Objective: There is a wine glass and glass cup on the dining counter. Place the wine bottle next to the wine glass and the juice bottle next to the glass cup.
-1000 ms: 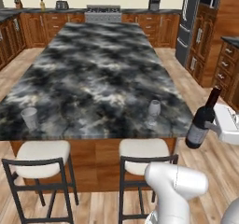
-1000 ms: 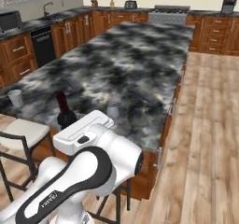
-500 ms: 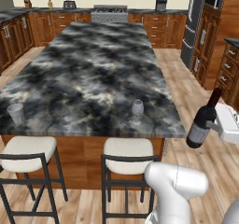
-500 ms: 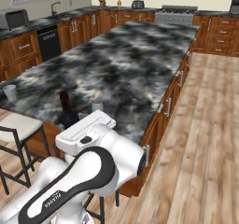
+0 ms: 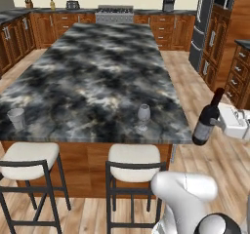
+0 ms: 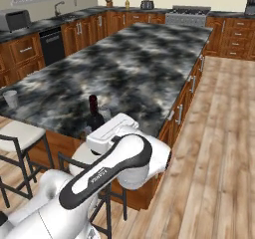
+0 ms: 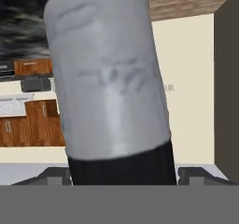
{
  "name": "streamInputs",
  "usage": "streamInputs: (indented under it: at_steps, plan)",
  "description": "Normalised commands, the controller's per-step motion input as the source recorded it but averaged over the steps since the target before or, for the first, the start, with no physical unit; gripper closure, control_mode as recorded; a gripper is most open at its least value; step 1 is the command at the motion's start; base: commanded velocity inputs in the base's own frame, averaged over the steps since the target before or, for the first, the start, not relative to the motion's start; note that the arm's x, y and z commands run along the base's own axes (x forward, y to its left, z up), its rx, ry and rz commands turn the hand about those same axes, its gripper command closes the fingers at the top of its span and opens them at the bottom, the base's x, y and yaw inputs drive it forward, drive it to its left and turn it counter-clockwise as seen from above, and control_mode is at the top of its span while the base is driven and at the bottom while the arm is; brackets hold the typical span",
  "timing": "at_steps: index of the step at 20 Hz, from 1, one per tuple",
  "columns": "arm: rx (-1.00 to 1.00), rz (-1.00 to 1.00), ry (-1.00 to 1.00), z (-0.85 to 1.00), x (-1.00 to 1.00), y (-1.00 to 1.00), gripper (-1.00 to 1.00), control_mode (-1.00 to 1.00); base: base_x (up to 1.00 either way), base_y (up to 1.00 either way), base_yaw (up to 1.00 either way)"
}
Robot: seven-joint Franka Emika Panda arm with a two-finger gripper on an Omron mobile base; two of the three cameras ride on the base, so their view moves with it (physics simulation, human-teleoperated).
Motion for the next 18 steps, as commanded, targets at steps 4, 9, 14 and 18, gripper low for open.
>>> streamInputs:
  at_steps: [4,9,14,18]
  plan:
    - [0.00,0.09,0.00,-0.57,1.00,0.00,1.00,-1.00,0.00,0.00,0.00]
    - [-0.03,0.04,0.00,-0.22,1.00,0.00,1.00,-1.00,0.00,0.00,0.00]
    - [-0.10,0.00,0.00,-0.45,0.89,0.00,1.00,-1.00,0.00,0.00,0.00]
    - [-0.10,0.03,-0.01,-0.42,0.46,0.00,1.00,-1.00,0.00,0.00,0.00]
